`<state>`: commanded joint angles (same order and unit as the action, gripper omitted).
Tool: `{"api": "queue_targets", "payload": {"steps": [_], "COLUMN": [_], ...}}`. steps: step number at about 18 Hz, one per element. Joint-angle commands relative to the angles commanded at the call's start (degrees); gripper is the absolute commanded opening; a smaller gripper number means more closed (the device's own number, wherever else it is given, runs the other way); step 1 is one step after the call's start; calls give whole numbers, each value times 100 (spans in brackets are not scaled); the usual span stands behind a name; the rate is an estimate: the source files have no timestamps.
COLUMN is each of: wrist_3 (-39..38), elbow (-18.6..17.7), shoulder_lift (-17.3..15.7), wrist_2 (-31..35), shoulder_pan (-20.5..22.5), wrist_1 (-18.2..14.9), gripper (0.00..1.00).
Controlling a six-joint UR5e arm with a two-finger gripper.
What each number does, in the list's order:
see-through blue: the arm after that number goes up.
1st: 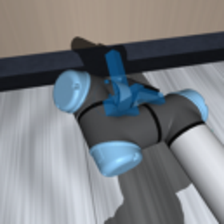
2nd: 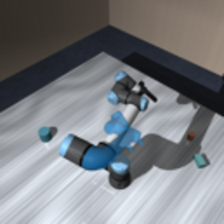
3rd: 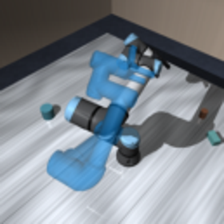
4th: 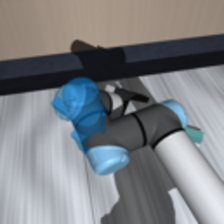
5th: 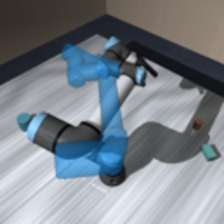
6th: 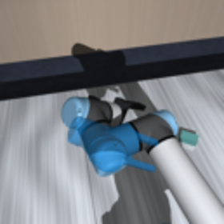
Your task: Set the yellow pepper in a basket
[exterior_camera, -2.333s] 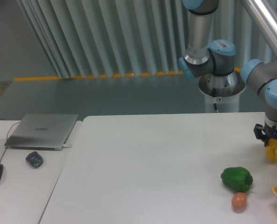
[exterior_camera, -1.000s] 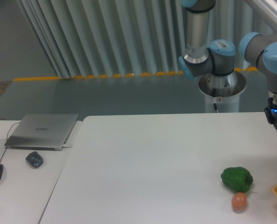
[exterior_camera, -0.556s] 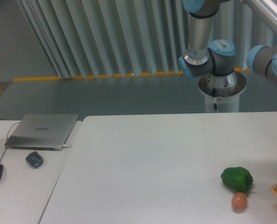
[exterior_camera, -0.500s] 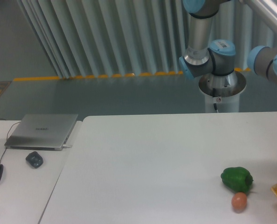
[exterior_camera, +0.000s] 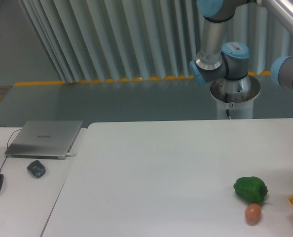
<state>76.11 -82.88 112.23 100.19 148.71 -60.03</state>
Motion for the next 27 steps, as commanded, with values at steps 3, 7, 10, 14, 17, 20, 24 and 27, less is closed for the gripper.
{"api": "queue_targets", "payload": {"steps": [3, 7, 10, 14, 17, 20, 24, 27], "wrist_3": [-35, 9, 17, 0, -35, -9, -9, -105], "elbow": [-27, -114, -123, -167, -255, -273, -255, -194], "shoulder_lift": [18, 44, 105, 106, 114, 132, 193, 202], "wrist_2": [0, 35, 35, 44, 96, 123, 114, 114], "shoulder_pan": [35, 263, 308, 378, 430, 562, 676, 677], "wrist_1": [9, 35, 131, 149, 184, 211, 220, 229], "gripper": [48, 48, 48, 48, 49, 49, 49, 49]}}
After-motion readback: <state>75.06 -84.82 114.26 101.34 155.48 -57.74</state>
